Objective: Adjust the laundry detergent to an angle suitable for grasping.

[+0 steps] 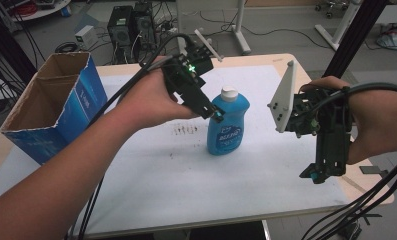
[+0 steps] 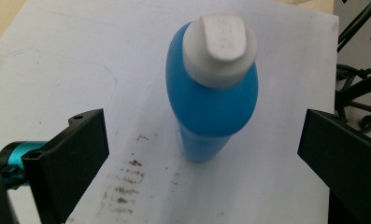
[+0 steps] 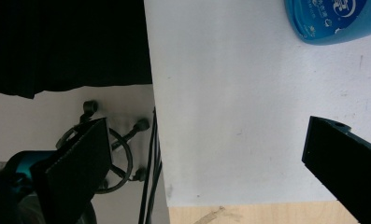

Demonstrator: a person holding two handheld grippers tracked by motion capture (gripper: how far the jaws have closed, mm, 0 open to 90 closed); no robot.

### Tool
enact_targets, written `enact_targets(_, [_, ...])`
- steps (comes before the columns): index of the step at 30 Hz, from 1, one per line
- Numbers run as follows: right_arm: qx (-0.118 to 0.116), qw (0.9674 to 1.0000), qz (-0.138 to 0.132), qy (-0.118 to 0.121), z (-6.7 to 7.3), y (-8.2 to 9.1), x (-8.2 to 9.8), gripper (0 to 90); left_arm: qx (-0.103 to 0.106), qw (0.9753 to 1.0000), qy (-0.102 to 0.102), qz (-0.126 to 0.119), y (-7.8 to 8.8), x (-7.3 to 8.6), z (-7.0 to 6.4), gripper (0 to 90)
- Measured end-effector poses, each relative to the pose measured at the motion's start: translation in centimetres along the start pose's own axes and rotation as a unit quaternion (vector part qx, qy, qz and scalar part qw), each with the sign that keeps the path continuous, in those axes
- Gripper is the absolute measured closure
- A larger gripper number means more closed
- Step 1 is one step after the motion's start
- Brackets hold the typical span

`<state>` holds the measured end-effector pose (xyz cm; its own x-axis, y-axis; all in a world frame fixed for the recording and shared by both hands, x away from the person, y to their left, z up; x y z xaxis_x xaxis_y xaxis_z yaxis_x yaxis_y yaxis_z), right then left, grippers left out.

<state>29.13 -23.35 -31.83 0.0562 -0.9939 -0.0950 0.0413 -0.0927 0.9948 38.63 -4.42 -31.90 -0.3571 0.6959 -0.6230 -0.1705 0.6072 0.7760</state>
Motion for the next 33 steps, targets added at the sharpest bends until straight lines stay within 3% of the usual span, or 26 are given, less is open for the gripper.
enact_targets(5, [0.001,1.0,-0.003,-0.001,-0.2,0.0,-0.1,1.1,-0.003,1.0,0.001,-0.006,-1.2,-0.5,-0.2,1.8])
enact_targets(6, [0.0,1.0,-0.003,-0.001,-0.2,-0.1,-0.2,1.1,-0.001,1.0,-0.008,-0.005,-1.8,-0.7,-0.3,1.8])
enact_targets(13, [-0.002,1.0,-0.001,0.001,-0.3,-0.1,-0.2,1.1,-0.004,0.9999,-0.013,0.004,-3.2,-1.0,-0.6,1.8])
enact_targets(18, [-0.001,1.0,-0.003,-0.004,-0.4,-0.2,-0.2,1.1,-0.012,0.9997,-0.022,0.009,-4.0,-1.0,-0.5,1.8])
enact_targets(33, [-0.001,1.0,-0.002,-0.002,-0.6,-0.1,-0.5,1.1,-0.017,0.9996,-0.021,0.01,-5.5,-1.2,-0.6,1.8])
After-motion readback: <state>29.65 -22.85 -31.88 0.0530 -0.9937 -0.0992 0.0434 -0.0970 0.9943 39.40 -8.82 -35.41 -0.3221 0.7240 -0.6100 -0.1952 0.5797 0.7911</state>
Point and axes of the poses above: each handheld gripper's, and its own axes: y roughly backward along the jaws, x roughly out of its underside, z roughly to its left, the point moved 4 cm from there along -y, roughly forward along the jaws, and after that the axes turned 5 degrees about y, right-handed, at the moved point
